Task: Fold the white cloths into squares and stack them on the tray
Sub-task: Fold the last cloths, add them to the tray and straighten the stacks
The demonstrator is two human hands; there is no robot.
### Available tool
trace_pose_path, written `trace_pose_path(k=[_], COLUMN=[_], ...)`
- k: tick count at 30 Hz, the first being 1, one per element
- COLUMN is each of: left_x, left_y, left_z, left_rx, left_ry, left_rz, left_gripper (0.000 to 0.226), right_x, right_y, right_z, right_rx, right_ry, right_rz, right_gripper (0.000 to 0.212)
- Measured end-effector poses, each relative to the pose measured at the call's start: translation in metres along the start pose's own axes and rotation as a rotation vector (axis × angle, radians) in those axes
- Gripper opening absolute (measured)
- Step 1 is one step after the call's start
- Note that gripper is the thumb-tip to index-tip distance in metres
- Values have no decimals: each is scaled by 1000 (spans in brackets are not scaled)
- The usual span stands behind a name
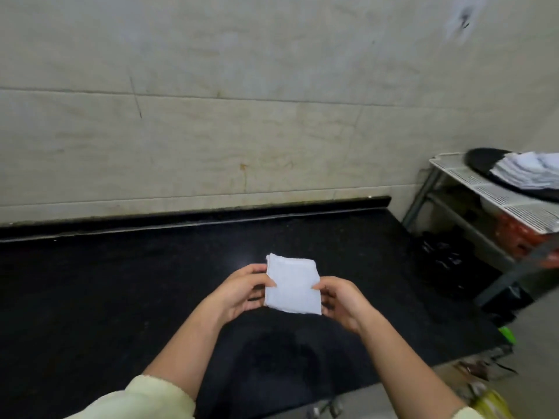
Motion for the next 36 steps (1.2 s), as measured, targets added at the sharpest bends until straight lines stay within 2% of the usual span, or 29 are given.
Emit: trace_pose_path(k=[6, 13, 16, 22, 31, 36], left_x=[119, 252, 300, 408, 536, 599], left_y=[31, 69, 89, 150, 231, 271], left_z=[13, 60, 83, 128, 189, 205], left_rx=[5, 73, 116, 167, 183, 181], left_ry=[19, 143, 185, 257, 237, 241], left_rz=[-148, -310, -365, -465, -440, -396], left_gripper=[41, 40, 36, 29, 36, 26], right_x=[-117, -232, -274, -376, -494, -555], right_y=[-27, -31, -28, -4, 39, 70], right_z=[-39, -89, -118, -197, -294, -339], right_rx=[-46, -140, -188, -289, -328, -355], right_ry=[61, 226, 231, 199, 175, 151], right_rz=[60, 147, 173, 198, 232, 242], right_gripper=[15, 9, 3, 5, 6, 10])
Point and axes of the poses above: each hand's wrist, its own y-axis towards the middle knuckle, its own x-axis out of the palm, z = x × y, the point moved 1 cm from there along y, towards the middle knuckle, and after that the axes turned 1 degree about -x, right-handed, at the moved point
